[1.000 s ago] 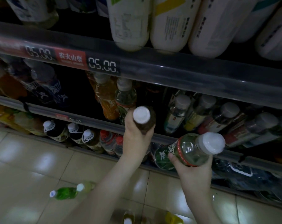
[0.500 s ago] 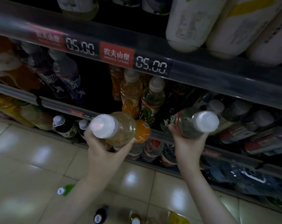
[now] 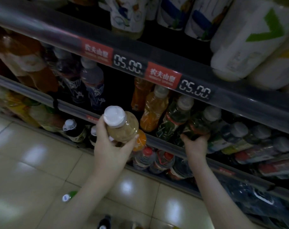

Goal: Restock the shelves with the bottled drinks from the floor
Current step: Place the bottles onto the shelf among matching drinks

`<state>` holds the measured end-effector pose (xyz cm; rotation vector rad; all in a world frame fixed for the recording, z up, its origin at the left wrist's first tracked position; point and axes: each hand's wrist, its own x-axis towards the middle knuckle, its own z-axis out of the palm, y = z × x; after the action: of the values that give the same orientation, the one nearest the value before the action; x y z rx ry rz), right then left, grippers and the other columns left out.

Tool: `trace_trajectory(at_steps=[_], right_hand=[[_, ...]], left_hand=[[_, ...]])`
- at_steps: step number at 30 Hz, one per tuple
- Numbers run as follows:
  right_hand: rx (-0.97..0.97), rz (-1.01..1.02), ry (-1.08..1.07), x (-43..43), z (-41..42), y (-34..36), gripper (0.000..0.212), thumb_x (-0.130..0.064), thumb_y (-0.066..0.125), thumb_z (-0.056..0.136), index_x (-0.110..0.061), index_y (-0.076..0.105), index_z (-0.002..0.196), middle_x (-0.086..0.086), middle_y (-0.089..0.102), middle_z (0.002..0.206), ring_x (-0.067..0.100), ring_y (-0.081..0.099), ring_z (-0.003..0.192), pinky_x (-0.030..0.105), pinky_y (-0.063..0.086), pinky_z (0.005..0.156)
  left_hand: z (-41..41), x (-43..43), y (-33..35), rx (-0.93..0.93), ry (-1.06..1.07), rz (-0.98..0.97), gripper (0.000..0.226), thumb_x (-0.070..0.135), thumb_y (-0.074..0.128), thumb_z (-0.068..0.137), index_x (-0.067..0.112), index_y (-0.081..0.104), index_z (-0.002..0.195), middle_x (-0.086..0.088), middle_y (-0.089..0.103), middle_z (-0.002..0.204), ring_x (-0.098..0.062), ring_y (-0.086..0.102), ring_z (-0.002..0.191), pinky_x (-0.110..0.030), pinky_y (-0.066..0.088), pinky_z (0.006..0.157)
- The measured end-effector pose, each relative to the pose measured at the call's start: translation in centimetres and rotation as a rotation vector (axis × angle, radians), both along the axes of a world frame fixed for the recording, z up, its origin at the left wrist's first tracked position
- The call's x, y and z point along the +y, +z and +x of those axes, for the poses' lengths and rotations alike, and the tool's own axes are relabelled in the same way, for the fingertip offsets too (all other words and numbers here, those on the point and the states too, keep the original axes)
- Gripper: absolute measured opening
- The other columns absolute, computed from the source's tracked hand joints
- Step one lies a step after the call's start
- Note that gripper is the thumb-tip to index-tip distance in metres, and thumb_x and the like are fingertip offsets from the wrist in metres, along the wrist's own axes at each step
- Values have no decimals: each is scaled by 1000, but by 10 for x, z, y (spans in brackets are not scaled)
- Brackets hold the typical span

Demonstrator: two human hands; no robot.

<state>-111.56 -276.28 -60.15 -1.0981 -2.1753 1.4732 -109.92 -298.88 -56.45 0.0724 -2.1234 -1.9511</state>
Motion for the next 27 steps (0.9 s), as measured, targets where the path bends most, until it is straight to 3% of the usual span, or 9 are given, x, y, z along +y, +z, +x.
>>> trace_trajectory(at_steps=[4, 10, 12, 14, 19, 22, 24, 26, 27], right_hand=[[85, -13, -125, -33, 11, -1, 90, 2, 77, 75, -9, 21, 144, 5, 38, 139, 19, 37, 133, 25, 25, 108], [75, -19, -178, -89, 4, -5, 100, 3, 77, 75, -8, 12, 151, 13, 29, 150, 25, 30, 138, 35, 24, 115], [68, 22, -154, -98, -2, -5, 94, 2, 75, 76, -7, 17, 149, 13, 31, 148, 27, 32, 138, 38, 28, 115], [56, 85, -77, -107, -6, -3, 91, 1, 73, 79, -8, 17, 149, 12, 29, 148, 25, 28, 138, 33, 27, 113], [-1, 160, -42, -113, -3, 3, 83, -3, 71, 82, -7, 19, 147, 12, 29, 146, 22, 25, 136, 21, 24, 103], [-10, 220, -35, -115, 4, 13, 73, -3, 69, 83, -5, 27, 142, 13, 33, 142, 23, 27, 131, 23, 27, 103], [-6, 248, 18, -115, 8, 23, 70, -3, 67, 84, -8, 29, 142, 10, 34, 142, 21, 26, 133, 21, 26, 103], [-10, 321, 114, -110, 17, 34, 68, -5, 63, 87, -12, 28, 144, 8, 32, 144, 19, 22, 136, 23, 24, 105], [-12, 355, 171, -105, 23, 40, 65, -6, 61, 88, -14, 29, 144, 7, 32, 146, 18, 21, 137, 23, 23, 105]], left_hand=[[-29, -7, 1, -6, 3, -57, 89, 25, 82, 71, 79, 22, 110, 28, 45, 126, -4, 51, 120, -26, 44, 98], [-75, 2, -11, 53, -53, -221, 76, 14, 79, 77, 42, 27, 126, 2, 38, 130, 6, 36, 115, 3, 30, 90], [-88, 7, -16, 21, -125, -299, 73, 17, 77, 79, 23, 33, 137, -4, 40, 137, -5, 42, 120, -18, 42, 95], [-99, 13, -19, -7, -190, -436, 77, 21, 74, 80, 13, 30, 143, -11, 40, 141, -28, 50, 121, -41, 50, 86], [-120, 31, -16, -31, -163, -606, 85, 31, 68, 83, 12, 19, 150, -19, 35, 143, -46, 55, 107, -45, 51, 70], [-113, 35, -20, -40, -163, -616, 88, 25, 68, 85, 15, 12, 152, -20, 28, 148, -46, 52, 114, -43, 51, 68], [-99, 36, -21, -101, -165, -563, 95, 20, 69, 86, 20, 2, 153, -20, 17, 153, -45, 42, 128, -46, 52, 82], [-75, 39, -19, -198, -179, -527, 97, 25, 67, 88, 19, -4, 153, -20, 9, 156, -41, 26, 140, -48, 42, 103], [-60, 40, -15, -235, -205, -524, 94, 28, 65, 90, 17, -4, 152, -19, 9, 156, -39, 24, 141, -46, 39, 105]])
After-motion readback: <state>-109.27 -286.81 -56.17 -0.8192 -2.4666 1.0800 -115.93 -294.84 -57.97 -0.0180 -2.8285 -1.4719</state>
